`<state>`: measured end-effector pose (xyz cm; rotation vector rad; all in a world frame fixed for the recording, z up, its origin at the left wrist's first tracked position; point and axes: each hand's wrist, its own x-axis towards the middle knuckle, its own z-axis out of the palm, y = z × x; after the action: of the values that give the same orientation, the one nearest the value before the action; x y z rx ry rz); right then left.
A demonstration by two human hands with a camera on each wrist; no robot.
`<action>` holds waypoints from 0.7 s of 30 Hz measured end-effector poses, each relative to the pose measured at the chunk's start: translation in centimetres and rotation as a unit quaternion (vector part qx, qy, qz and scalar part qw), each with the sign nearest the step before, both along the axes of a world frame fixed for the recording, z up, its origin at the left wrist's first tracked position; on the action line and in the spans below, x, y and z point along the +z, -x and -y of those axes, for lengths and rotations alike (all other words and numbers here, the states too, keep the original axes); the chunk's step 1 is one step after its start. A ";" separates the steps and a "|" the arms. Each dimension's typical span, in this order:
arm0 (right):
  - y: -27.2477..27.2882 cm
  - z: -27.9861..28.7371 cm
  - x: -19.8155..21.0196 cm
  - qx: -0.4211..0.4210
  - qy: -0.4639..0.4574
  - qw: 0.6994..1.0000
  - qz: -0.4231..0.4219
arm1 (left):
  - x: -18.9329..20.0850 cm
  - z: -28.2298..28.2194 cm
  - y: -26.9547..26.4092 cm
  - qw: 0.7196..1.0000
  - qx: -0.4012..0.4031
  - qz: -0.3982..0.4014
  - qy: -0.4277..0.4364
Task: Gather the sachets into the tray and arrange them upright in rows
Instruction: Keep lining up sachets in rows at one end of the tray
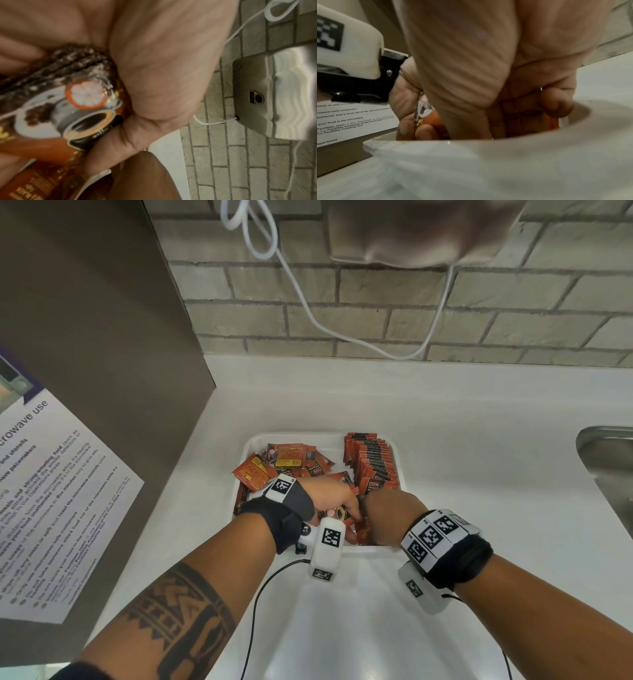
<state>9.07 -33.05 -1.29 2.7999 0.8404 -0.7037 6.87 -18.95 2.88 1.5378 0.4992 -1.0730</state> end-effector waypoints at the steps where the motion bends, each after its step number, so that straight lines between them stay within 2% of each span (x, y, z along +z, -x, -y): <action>1: 0.0 0.1 0.0 0.003 -0.001 1.000 -0.002 | 0.1 0.0 0.1 1.000 0.004 -0.002 0.002; 12: 0.3 0.1 0.7 0.017 -0.003 1.000 -0.005 | 0.5 -0.5 0.2 0.999 0.017 0.004 0.038; 21: 0.4 0.1 1.8 -0.007 -0.022 1.000 0.004 | 0.8 -1.1 0.1 1.000 0.022 0.006 0.013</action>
<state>8.67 -33.13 0.50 2.8476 0.8458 -0.6844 6.81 -17.85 3.71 1.5031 0.5062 -1.0329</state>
